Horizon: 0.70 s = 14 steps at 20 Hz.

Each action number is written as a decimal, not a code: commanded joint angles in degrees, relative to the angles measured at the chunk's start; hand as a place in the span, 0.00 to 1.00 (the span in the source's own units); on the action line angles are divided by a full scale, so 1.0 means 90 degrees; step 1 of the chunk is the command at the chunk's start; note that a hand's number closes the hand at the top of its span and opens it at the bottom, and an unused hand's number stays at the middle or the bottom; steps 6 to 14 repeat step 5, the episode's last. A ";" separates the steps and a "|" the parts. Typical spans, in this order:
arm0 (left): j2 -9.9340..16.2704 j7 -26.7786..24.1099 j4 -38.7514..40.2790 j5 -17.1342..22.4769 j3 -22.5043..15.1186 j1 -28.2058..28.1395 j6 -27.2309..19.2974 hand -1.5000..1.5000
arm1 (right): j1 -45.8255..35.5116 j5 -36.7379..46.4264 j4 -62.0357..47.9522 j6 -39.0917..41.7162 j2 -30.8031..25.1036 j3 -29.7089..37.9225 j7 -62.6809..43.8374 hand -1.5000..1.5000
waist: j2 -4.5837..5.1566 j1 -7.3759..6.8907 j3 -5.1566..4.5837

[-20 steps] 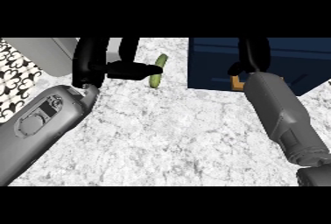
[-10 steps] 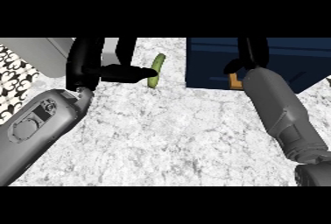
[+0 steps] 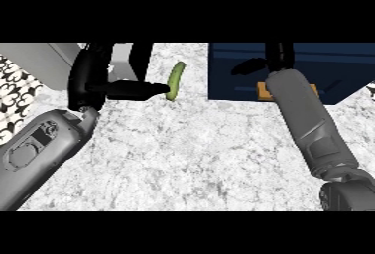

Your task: Pick up the can, place it into the drawer and close the drawer

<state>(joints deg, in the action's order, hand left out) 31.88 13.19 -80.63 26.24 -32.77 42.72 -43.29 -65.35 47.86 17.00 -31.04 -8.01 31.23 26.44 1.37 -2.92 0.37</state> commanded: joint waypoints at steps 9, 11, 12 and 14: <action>0.0078 -0.0015 -0.0233 -0.0085 0.0260 -0.0402 0.0040 0.00 | -0.0500 -0.1116 0.0107 0.0695 0.0052 0.0802 0.0220 0.00 | -0.0070 0.0065 -0.0034; 0.0078 -0.0015 -0.0233 -0.0085 0.0260 -0.0402 0.0040 0.00 | -0.0500 -0.1116 0.0107 0.0695 0.0052 0.0802 0.0220 0.00 | -0.0070 0.0065 -0.0034; 0.0078 -0.0015 -0.0233 -0.0085 0.0260 -0.0402 0.0040 0.00 | -0.0500 -0.1116 0.0107 0.0695 0.0052 0.0802 0.0220 0.00 | -0.0070 0.0065 -0.0034; 0.0078 -0.0015 -0.0233 -0.0085 0.0260 -0.0402 0.0040 0.00 | -0.0500 -0.1116 0.0107 0.0695 0.0052 0.0802 0.0220 0.00 | -0.0070 0.0065 -0.0034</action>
